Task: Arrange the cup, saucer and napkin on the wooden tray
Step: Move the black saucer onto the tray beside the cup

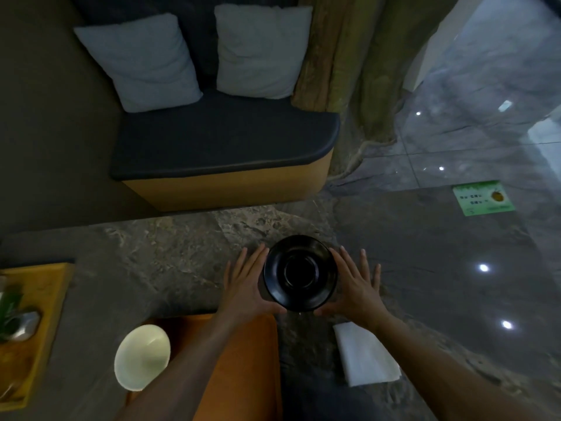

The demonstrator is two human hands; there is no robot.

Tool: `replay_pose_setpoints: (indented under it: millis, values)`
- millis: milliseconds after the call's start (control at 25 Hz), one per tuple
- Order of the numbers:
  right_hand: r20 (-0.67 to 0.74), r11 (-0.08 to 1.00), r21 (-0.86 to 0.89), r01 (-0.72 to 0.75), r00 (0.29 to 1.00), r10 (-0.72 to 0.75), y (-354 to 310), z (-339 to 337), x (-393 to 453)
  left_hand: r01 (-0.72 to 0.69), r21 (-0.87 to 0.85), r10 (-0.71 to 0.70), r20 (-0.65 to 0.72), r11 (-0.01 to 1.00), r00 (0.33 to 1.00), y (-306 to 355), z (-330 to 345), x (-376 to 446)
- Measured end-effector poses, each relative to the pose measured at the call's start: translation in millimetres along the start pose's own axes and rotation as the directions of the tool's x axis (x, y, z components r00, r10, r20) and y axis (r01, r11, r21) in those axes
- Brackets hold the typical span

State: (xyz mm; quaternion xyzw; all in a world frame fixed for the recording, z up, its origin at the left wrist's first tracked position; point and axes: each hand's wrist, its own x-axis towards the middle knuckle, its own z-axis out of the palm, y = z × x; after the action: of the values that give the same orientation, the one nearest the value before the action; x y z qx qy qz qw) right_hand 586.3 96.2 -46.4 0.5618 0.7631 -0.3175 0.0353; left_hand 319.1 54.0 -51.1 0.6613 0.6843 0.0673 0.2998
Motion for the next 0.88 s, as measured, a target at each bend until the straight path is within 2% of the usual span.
replay_pose_setpoints:
  millis: [440,600,720,880]
  values:
    - [-0.087,0.983,0.064,0.172,0.982,-0.166,-17,4,-98,0.007,-0.123,-0.027,-0.160,0.992,0.987,38,1,-131]
    - [-0.054,0.976,0.052,0.210,0.977,-0.207,-23,15,-126,-0.007,-0.151,-0.025,-0.211,0.989,0.977,46,9,-172]
    - [-0.012,0.971,0.098,0.216,0.976,-0.216,-25,28,-142,-0.049,-0.249,-0.017,-0.258,0.967,0.966,51,16,-199]
    - [0.023,0.966,0.075,0.247,0.968,-0.249,-31,47,-155,0.060,-0.271,-0.123,-0.220,0.961,0.968,41,31,-228]
